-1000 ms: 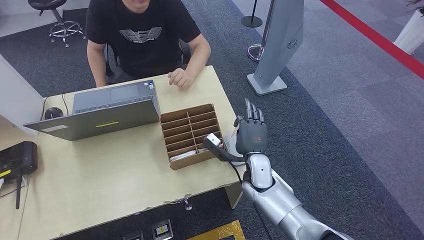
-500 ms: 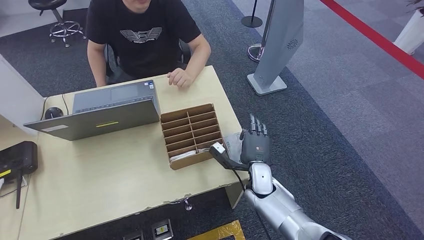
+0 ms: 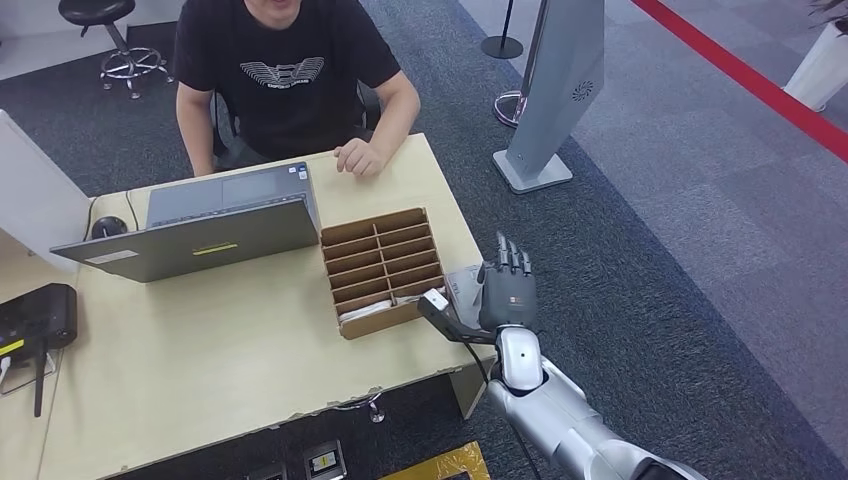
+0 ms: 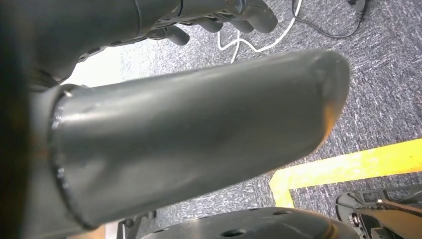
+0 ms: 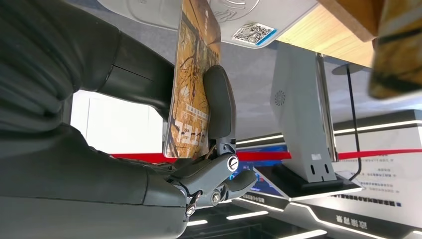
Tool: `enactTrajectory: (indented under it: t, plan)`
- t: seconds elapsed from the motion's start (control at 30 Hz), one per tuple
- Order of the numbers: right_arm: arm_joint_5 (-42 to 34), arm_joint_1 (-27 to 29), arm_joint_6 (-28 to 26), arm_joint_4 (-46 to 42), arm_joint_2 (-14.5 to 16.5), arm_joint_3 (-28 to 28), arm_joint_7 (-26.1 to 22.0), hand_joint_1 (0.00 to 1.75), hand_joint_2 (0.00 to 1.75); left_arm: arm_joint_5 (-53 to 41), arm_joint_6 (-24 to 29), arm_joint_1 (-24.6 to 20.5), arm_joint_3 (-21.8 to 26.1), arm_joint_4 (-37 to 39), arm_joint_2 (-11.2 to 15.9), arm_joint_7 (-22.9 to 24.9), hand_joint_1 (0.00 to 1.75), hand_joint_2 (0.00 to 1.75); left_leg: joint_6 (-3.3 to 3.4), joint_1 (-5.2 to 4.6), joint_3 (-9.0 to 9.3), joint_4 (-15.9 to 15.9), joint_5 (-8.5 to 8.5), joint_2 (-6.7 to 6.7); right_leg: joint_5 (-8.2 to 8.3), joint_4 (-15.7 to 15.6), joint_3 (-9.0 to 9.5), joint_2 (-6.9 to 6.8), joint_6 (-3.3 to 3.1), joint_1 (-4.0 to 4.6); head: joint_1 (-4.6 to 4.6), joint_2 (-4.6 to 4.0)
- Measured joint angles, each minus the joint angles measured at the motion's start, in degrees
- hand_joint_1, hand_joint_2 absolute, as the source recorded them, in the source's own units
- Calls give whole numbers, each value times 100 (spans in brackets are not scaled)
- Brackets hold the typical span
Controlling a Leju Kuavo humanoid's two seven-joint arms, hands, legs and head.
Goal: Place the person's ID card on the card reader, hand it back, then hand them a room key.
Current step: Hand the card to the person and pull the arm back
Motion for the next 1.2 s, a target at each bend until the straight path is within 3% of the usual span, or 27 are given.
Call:
enactTrajectory:
  t: [0.2,0.37,0.43,0.53,0.6,0.67,0.77,0.83,1.0,1.2]
  plan:
    - [291,54,1,-78,36,-12,42,175,175,71,2,1,-82,0,18,8,0,0,0,0,1,0,1,0,2,0,1,0,0,0,0,0]
    - [880,172,11,-644,3,-10,550,175,175,128,2,2,-143,0,24,14,0,0,0,0,-8,0,0,0,2,1,-8,0,0,0,0,0]
    - [978,119,11,-963,-150,-6,756,175,175,131,1,2,-166,0,30,21,0,0,0,-3,-10,1,1,-1,2,1,-11,-1,0,-3,-1,0]
    - [1000,-51,11,-1520,-637,-46,765,175,175,131,-2,9,-229,0,41,32,0,0,3,-11,-12,2,2,-2,3,1,-12,-2,2,-12,1,0]
    - [1002,-115,11,-1974,-896,-169,370,175,175,133,-2,16,-271,0,50,34,0,0,4,-15,-13,2,2,-1,5,1,-12,-1,4,-15,2,0]
    - [1003,-106,10,-2455,-935,-414,-517,175,175,144,-2,18,-298,0,56,34,0,0,5,-15,-13,2,2,2,5,1,-12,0,6,-16,1,0]
    - [998,-50,9,-3148,-638,-863,-1996,175,175,164,-2,11,-354,0,58,34,0,0,4,-11,-13,1,2,0,5,1,-15,-2,5,-13,-3,0]
    - [991,-45,10,-3527,-395,-1110,-2500,175,175,179,-5,8,-395,0,58,34,0,0,4,-4,-14,1,3,-10,3,1,-15,-10,3,-7,-2,0]
    - [990,-49,16,-4162,115,-1543,-2937,175,175,191,-13,2,-461,0,58,34,0,0,3,0,-16,0,3,-12,2,3,-13,-13,1,1,0,0]
    - [993,-72,24,-4522,552,-1734,-2896,175,175,241,-13,-19,-559,-4,58,34,0,0,3,-2,-17,0,3,-11,2,2,-13,-5,1,-2,1,0]
